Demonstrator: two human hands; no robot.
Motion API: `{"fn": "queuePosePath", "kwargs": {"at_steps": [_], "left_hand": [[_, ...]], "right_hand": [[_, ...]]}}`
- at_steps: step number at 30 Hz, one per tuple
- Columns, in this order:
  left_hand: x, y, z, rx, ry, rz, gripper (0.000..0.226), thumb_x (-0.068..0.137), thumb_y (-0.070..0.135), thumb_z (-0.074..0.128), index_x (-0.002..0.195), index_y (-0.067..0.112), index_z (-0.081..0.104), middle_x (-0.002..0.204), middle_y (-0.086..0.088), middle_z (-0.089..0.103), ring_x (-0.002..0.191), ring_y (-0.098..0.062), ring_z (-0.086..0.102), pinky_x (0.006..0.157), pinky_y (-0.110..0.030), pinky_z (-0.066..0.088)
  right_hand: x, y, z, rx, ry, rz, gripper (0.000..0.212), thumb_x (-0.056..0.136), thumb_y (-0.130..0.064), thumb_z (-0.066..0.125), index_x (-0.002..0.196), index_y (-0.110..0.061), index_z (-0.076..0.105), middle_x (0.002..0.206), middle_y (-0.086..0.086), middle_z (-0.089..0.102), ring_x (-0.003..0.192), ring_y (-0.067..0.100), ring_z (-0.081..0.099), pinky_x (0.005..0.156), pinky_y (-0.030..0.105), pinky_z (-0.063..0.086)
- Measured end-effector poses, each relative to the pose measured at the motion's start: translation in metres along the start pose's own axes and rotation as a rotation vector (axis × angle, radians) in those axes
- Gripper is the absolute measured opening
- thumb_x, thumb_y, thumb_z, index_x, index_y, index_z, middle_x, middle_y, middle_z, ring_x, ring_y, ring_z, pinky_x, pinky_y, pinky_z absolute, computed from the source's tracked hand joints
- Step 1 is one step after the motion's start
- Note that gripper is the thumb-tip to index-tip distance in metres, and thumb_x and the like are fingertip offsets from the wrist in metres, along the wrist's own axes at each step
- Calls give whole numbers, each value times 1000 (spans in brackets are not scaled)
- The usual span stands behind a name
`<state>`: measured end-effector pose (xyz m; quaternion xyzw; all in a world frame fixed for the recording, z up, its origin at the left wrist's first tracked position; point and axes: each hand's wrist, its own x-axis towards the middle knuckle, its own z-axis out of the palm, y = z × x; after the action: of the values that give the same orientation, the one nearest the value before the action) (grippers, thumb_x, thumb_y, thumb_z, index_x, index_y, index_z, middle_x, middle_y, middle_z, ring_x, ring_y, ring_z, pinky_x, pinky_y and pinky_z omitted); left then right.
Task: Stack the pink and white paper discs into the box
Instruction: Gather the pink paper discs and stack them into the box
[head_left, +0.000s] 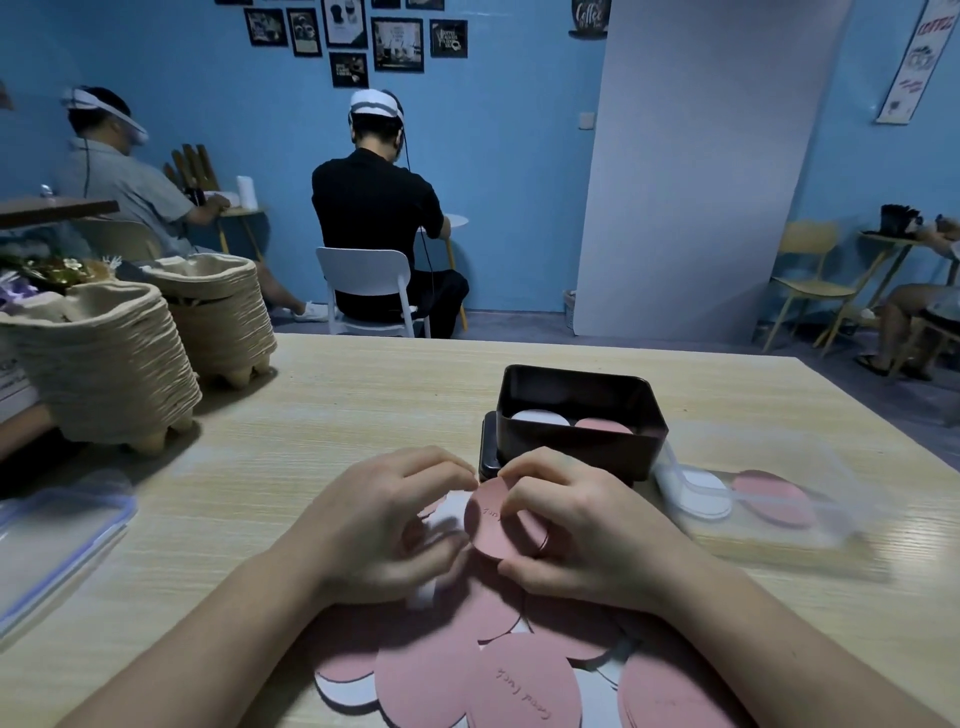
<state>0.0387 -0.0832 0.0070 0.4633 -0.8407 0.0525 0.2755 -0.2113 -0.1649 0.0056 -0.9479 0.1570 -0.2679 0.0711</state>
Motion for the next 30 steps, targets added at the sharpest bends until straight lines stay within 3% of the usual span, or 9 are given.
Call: {"fn": "queuePosePath", "kwargs": {"at_steps": [5,10,16,24,30], "left_hand": [[-19,-9,-10,69,20,-170,20,89,34,64,107,27,65,107,13,67,96,-14,65,74,-37,56],[-50,-15,-18,69,-12,-334,17,92,41,58,104,31,64,102,17,62,94,-6,60,78,-37,55],[-55,-15,-19,41,-41,-417,30,87,54,62,106,31,63,101,19,59,93,-4,57,82,-34,52],[-56,-15,-19,46,-93,-452,69,72,78,68,124,33,60,113,20,61,107,-1,54,94,-26,48],[-51,-18,-18,11,-86,-463,65,66,76,73,116,36,62,105,25,59,100,4,54,88,-25,50]], "right_hand": [[8,0,-6,-20,16,-27,32,87,-48,74,103,-21,66,132,-3,59,117,13,59,90,30,53],[34,-6,-6,-66,1,-92,35,86,-51,69,102,-21,66,133,0,59,116,17,60,86,35,56],[31,-1,14,-38,-34,-82,36,87,-53,71,104,-21,66,134,-1,59,119,17,60,90,33,56],[17,2,12,-28,-131,-30,38,84,-57,70,112,-32,62,141,-9,55,123,12,58,95,30,54],[16,4,13,-32,-137,-7,37,86,-59,70,111,-35,60,141,-11,54,124,8,57,94,28,53]]}}
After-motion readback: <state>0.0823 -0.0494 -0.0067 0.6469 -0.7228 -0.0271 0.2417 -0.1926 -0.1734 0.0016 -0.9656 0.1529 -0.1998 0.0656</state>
